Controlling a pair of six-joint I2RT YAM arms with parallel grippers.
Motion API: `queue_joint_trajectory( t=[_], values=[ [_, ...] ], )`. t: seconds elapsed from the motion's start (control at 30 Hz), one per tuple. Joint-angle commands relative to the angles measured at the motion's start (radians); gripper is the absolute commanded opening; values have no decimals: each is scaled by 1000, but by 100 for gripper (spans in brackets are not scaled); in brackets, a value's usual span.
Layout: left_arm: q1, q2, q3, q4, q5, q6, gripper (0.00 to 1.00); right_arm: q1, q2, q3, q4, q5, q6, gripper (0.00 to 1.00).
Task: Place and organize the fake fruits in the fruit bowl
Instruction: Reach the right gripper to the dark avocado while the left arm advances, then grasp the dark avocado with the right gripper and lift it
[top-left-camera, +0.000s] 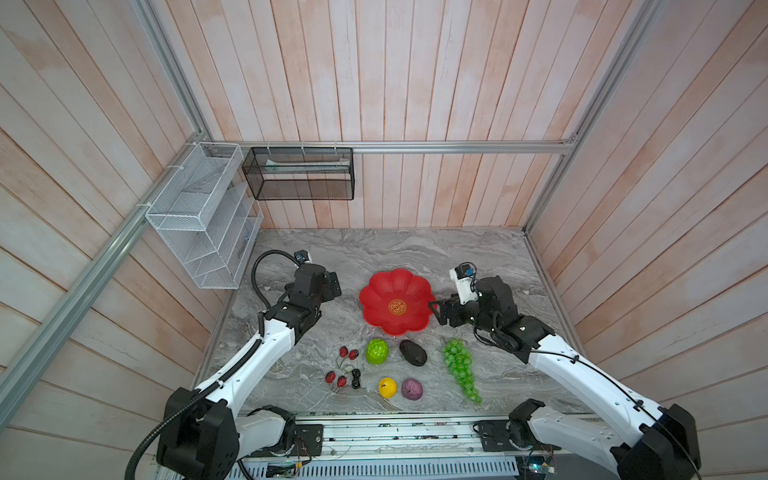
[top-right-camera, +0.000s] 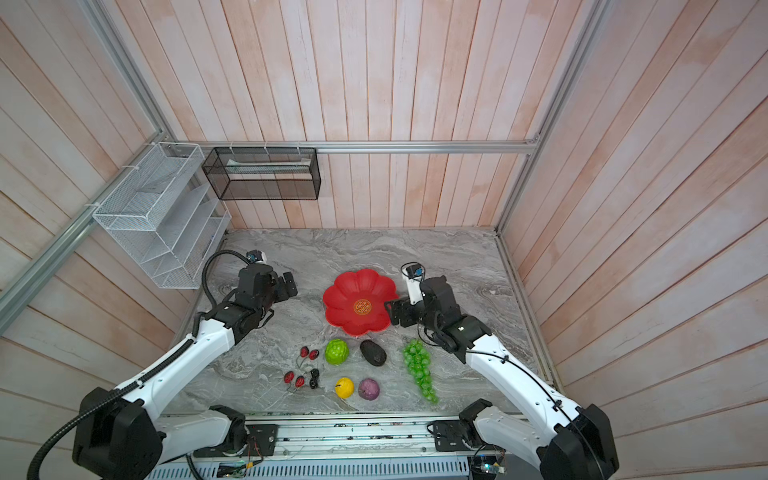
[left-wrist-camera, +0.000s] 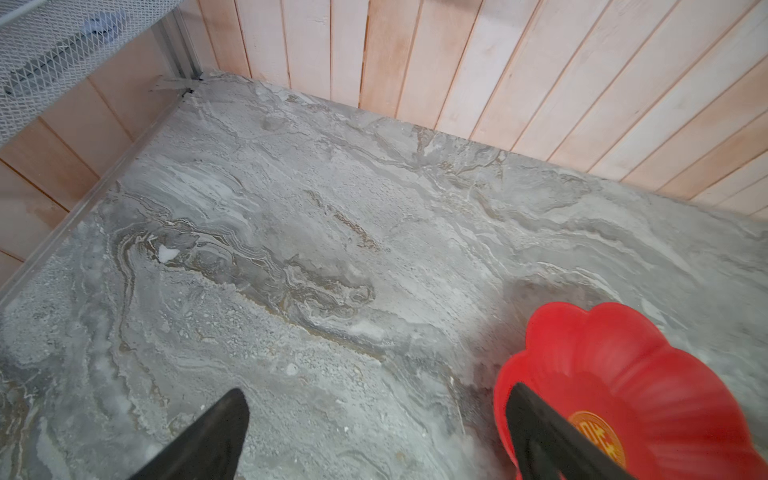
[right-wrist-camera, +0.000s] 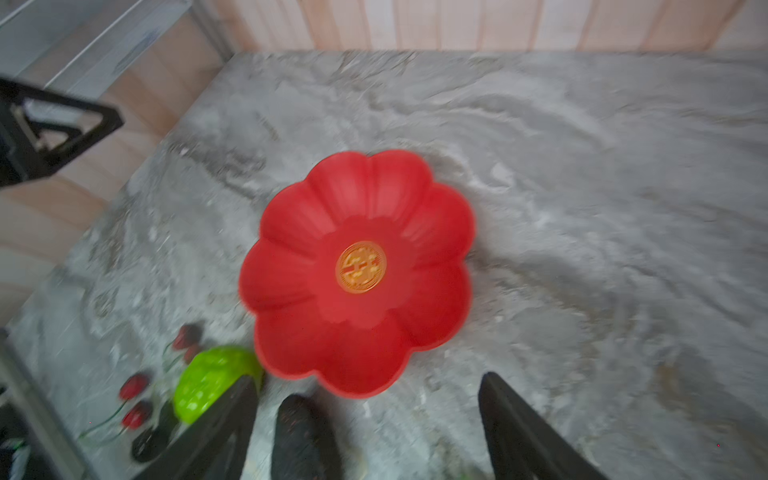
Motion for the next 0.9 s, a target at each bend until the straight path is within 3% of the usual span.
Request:
queue_joint_trajectory(
  t=[0.0,0.2,0.47,0.67,0.87],
  values=[
    [-3,-38,-32,-47,7,-79,99,93,52,5,-174,0,42,85],
    [-5,-50,-49,-34,62,-98,99,216,206,12,-124,34,40,89],
    [-5,-85,-83,-44,47,-146,99,235,400,46,-81,24,-11,88],
    [-5,-115,-106,-40,39,-159,99,241,478,42,-33,5,-38,81],
    [-5,-129,-107,-54,26,-159,99,244,508,25,-9,-8,-38,67]
  ],
)
